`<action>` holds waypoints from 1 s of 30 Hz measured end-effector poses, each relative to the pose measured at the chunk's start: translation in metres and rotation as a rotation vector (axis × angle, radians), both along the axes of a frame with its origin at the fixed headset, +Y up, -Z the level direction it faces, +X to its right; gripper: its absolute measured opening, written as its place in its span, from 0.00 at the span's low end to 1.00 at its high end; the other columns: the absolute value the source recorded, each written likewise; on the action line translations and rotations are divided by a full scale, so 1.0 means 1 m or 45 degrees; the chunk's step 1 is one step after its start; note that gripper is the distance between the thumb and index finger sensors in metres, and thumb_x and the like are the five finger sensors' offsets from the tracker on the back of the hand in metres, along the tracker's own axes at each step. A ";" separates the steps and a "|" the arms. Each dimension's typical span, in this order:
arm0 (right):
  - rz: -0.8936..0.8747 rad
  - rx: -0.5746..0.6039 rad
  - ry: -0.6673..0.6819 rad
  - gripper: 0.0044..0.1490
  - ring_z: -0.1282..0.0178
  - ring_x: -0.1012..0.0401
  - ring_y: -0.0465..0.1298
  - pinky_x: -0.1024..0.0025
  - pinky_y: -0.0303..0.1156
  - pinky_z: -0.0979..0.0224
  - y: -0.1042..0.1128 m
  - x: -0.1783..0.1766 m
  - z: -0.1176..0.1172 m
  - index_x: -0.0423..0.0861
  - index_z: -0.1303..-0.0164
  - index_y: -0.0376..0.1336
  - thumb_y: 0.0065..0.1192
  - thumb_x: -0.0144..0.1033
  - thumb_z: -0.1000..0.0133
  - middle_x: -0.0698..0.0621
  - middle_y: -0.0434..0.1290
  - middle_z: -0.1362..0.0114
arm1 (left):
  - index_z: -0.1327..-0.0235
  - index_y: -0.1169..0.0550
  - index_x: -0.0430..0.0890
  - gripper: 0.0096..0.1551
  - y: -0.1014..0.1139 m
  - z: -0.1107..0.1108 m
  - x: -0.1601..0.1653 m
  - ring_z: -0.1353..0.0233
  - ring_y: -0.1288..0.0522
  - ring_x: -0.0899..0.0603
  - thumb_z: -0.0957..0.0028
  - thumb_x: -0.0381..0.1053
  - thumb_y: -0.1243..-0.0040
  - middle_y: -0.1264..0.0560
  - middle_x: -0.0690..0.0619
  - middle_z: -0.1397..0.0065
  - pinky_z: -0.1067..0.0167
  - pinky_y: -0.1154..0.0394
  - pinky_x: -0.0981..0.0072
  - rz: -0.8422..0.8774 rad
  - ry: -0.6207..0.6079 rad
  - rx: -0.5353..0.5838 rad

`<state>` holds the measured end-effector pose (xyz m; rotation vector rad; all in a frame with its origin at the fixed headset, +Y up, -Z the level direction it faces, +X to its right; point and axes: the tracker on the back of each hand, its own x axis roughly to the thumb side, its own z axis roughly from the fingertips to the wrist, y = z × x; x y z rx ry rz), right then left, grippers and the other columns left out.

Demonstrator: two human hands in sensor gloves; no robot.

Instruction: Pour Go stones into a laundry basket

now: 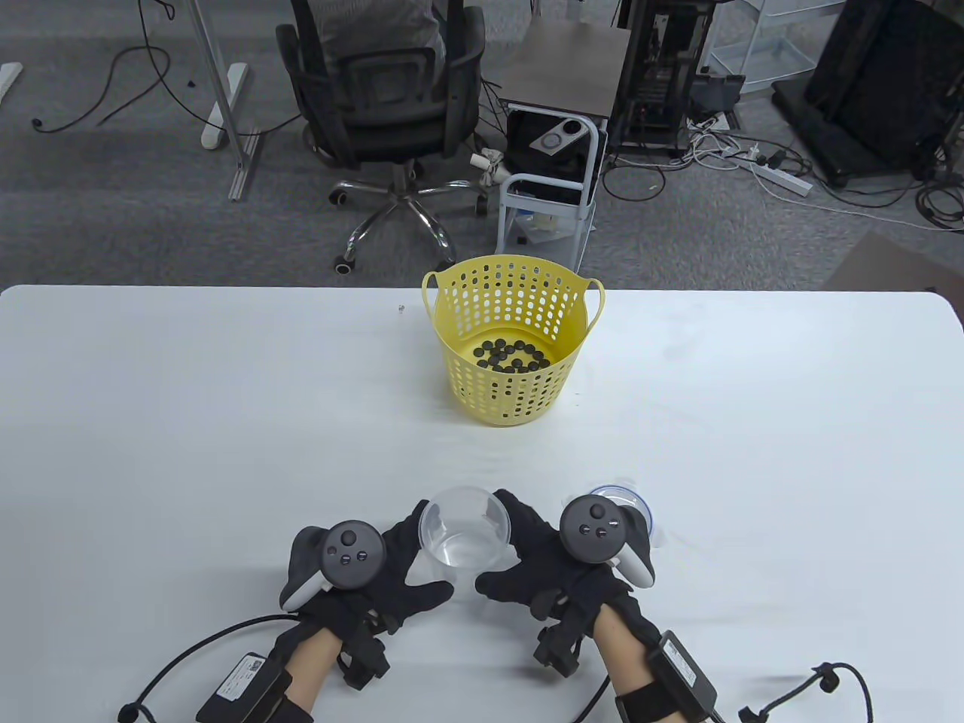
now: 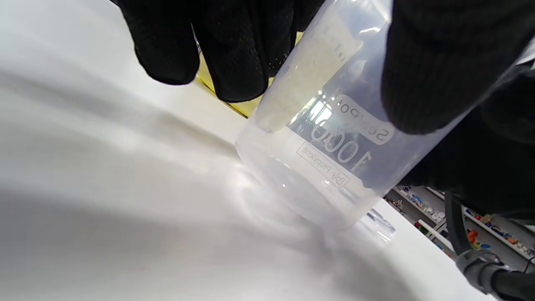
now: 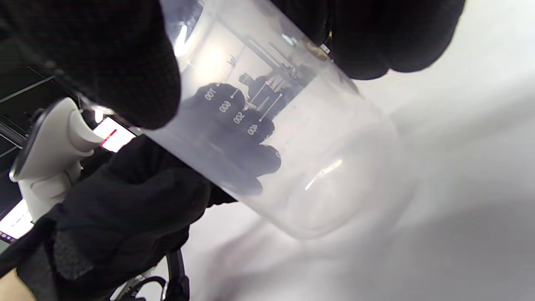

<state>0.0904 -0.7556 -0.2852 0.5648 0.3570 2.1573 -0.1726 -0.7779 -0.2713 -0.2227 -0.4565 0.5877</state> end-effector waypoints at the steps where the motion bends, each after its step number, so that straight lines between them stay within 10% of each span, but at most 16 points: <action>1: 0.019 -0.016 0.007 0.71 0.26 0.31 0.68 0.38 0.70 0.31 -0.002 0.000 -0.001 0.38 0.21 0.42 0.86 0.53 0.56 0.34 0.54 0.17 | 0.22 0.49 0.51 0.64 -0.001 0.000 0.001 0.21 0.26 0.44 0.60 0.67 0.23 0.38 0.50 0.15 0.28 0.28 0.46 -0.014 -0.003 -0.002; 16: 0.392 0.003 -0.015 0.65 0.24 0.36 0.70 0.40 0.68 0.29 0.004 0.004 -0.001 0.40 0.20 0.42 0.85 0.42 0.52 0.36 0.53 0.16 | 0.22 0.47 0.54 0.58 0.001 0.003 0.000 0.22 0.25 0.44 0.56 0.64 0.24 0.37 0.52 0.15 0.29 0.29 0.44 -0.232 0.022 0.010; 22: 0.763 0.210 -0.375 0.66 0.21 0.30 0.61 0.33 0.61 0.26 0.014 0.032 -0.005 0.44 0.19 0.44 0.84 0.53 0.55 0.38 0.54 0.15 | 0.22 0.45 0.56 0.53 0.007 -0.001 -0.015 0.23 0.24 0.43 0.53 0.62 0.26 0.35 0.53 0.16 0.29 0.29 0.43 -0.302 0.133 0.015; 30: 0.912 0.028 -0.589 0.70 0.21 0.21 0.48 0.26 0.52 0.25 -0.013 0.072 -0.019 0.46 0.18 0.42 0.80 0.63 0.56 0.37 0.44 0.13 | 0.21 0.43 0.56 0.50 0.008 -0.007 -0.020 0.25 0.23 0.42 0.52 0.63 0.29 0.33 0.53 0.17 0.31 0.28 0.42 -0.235 0.274 0.022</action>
